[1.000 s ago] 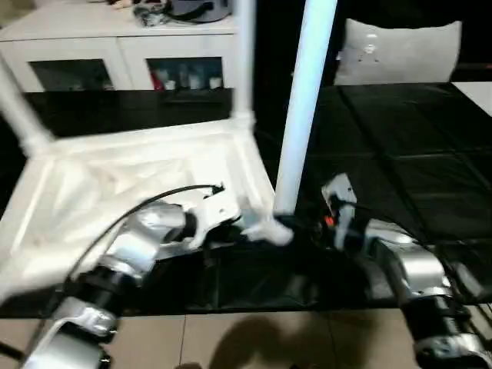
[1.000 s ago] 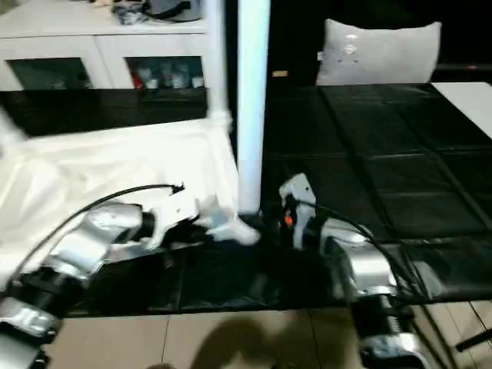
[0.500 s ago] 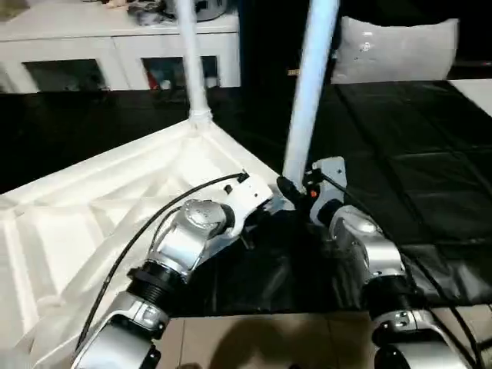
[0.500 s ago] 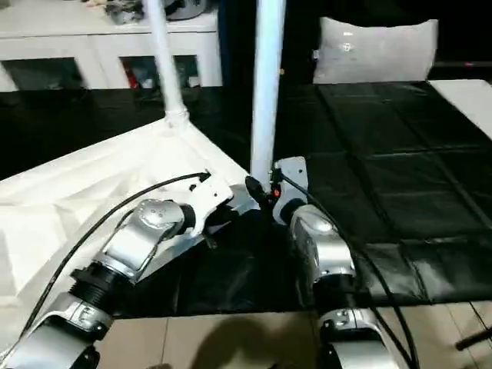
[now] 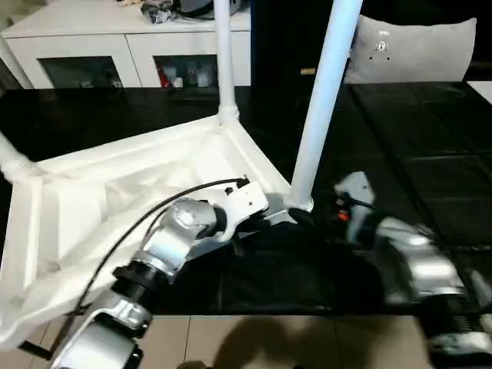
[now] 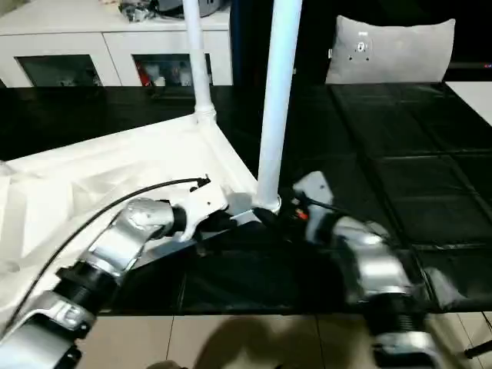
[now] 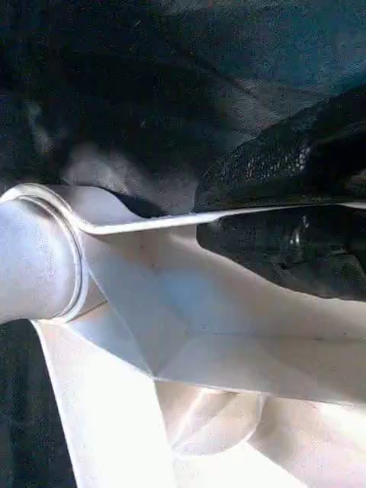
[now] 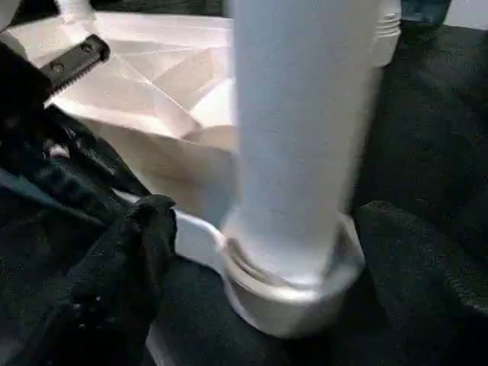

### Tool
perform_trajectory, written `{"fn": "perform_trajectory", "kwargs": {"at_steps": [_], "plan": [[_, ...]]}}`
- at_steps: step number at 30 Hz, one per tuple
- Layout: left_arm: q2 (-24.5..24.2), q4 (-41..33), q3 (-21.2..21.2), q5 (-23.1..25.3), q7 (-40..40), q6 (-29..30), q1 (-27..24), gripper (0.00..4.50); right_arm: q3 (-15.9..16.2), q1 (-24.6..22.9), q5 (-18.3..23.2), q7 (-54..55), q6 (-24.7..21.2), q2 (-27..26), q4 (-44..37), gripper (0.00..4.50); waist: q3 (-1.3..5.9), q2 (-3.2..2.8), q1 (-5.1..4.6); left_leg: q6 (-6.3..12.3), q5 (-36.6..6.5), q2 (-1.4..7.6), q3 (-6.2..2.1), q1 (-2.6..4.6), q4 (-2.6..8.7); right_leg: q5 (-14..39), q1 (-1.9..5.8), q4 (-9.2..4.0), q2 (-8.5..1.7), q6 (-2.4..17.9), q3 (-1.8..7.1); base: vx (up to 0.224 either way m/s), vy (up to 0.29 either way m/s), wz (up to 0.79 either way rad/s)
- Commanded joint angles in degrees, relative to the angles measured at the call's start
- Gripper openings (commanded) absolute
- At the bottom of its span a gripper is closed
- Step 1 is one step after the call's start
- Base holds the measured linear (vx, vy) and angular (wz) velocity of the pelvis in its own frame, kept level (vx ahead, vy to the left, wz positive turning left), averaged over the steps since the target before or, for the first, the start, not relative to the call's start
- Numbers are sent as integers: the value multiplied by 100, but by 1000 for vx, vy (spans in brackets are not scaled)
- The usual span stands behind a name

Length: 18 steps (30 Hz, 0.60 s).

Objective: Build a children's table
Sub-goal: Rotate leg to tighten

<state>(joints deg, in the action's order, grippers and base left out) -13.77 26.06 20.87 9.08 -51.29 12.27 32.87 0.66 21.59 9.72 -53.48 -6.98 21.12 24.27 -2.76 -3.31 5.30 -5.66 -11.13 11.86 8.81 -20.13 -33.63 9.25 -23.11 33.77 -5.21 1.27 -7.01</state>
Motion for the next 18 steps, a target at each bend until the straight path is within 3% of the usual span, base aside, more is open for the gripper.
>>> {"fn": "perform_trajectory", "kwargs": {"at_steps": [1,3,9,18], "plan": [[-186,45,191,83,-301,-281,40,0,115,-5,101,-336,-30,160,-234,425,386,46,16,577,-1095,61,28,-65,352,1854,376,-487,-296,826,263,0,0,0],[-349,61,270,73,-561,-498,31,0,154,8,191,-702,-85,341,-297,425,385,58,21,636,-1046,68,31,-68,347,1797,375,-475,-294,863,265,0,0,0],[-823,-32,514,-37,-1505,-1090,-12,0,465,114,263,-1687,-36,691,-326,388,375,46,52,580,-1200,96,33,-40,359,2033,344,-483,-304,887,266,0,0,0],[-1128,-369,681,-397,-2414,-1688,-135,0,780,288,192,-2234,77,776,-118,298,390,74,165,549,-1062,130,46,-38,358,1712,341,-405,-321,1046,298,0,0,0]]}}
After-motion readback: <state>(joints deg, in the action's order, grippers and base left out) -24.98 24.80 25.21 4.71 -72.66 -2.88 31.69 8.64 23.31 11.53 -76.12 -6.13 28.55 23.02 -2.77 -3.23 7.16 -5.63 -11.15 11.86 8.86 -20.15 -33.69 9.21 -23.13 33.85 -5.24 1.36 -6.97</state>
